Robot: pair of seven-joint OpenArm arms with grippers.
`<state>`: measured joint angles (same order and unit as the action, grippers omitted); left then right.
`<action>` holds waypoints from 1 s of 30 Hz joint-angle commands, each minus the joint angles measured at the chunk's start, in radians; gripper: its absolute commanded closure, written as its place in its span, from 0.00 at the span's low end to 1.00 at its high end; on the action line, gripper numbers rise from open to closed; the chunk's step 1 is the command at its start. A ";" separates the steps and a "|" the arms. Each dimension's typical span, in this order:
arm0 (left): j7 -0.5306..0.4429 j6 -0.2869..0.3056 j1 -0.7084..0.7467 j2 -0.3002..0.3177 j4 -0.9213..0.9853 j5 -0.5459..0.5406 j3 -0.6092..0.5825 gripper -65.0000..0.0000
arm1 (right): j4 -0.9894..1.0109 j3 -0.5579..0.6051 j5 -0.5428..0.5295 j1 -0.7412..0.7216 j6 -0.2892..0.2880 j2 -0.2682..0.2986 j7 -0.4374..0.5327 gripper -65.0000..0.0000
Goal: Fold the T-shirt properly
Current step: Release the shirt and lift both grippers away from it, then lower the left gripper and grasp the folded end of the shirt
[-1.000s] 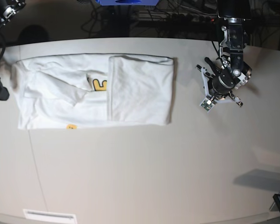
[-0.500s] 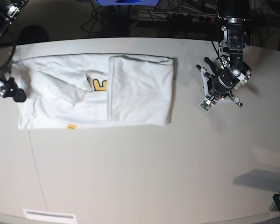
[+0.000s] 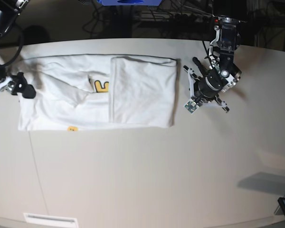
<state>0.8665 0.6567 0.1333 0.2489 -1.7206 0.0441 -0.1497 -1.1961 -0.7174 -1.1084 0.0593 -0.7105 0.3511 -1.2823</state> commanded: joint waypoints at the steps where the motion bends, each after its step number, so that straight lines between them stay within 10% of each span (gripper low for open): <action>1: 0.053 0.041 0.015 -0.007 0.012 -0.010 -0.009 1.00 | -0.006 0.003 0.057 0.007 0.012 0.015 -0.049 0.12; 19: 0.053 0.041 0.016 -0.009 0.012 -0.010 -0.009 1.00 | -0.008 0.088 0.057 -0.003 0.012 -0.040 -0.044 0.42; 27: 0.055 0.041 0.019 -0.009 0.012 -0.020 -0.049 1.00 | -0.009 0.091 0.061 -0.016 0.012 -0.037 -0.020 0.95; 30: 0.056 0.041 0.019 -0.009 0.014 -0.011 -0.113 1.00 | -0.047 0.091 0.061 -0.016 0.012 -0.036 -0.015 0.99</action>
<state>0.8463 0.6544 0.1280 0.2424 -1.7260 0.0383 -0.2512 -1.2274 -0.6254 -1.0466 0.0528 -0.6987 0.2958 -1.2911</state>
